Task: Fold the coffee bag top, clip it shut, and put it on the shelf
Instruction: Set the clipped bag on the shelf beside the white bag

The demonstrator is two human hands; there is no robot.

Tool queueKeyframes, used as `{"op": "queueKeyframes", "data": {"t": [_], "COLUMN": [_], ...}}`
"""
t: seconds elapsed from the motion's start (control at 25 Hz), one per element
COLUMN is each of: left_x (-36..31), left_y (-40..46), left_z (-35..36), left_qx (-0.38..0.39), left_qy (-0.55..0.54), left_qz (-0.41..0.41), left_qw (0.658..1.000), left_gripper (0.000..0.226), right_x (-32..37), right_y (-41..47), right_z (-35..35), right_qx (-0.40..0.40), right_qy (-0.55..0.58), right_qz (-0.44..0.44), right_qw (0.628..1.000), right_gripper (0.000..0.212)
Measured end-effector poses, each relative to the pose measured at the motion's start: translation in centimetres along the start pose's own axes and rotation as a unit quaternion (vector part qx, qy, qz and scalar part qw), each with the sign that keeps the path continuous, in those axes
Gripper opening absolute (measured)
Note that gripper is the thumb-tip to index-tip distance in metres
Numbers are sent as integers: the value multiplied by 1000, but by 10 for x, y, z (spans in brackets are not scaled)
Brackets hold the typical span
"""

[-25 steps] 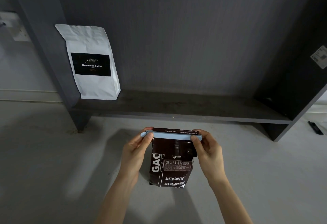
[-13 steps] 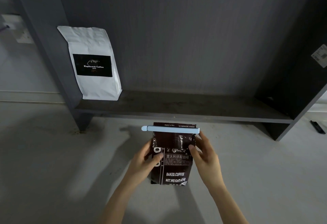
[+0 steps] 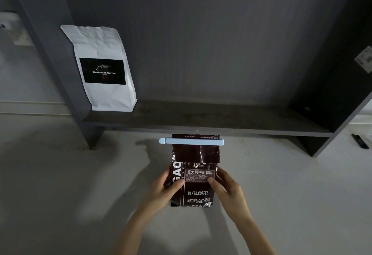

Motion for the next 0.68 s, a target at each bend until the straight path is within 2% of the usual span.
{"op": "queueKeyframes", "data": {"t": [0.16,0.32,0.52,0.68], "left_x": [1,-12,-33,-68], "left_y": [0,1,4,15], "left_z": [-2,-12,-25,-39], "left_qx": [-1,10,-5,-10], "left_qy": [19,15,14,24], "left_qz": [1,10,32,81], "left_qw": [1000,1000,999,996], "left_gripper": [26,25,33,55], "right_x": [1,10,30,71], "right_y": [0,3,14,30], "right_z": [0,-1,3,2], "right_qx": [-11,-44,-44,-44], "right_qy": [-13,-73,-85,-69], "right_qz": [1,-19,-43,-99], "right_qw": [1000,996,994,992], "right_gripper": [37,30,27,27]}}
Point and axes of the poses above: each hand's wrist, its own y-axis towards the middle knuckle, its own z-axis out of the palm, x = y × z, the point moved 4 cm from there along y, towards the middle knuckle, and after that the axes turned 2 degrees about -y, right-handed, at the moved point
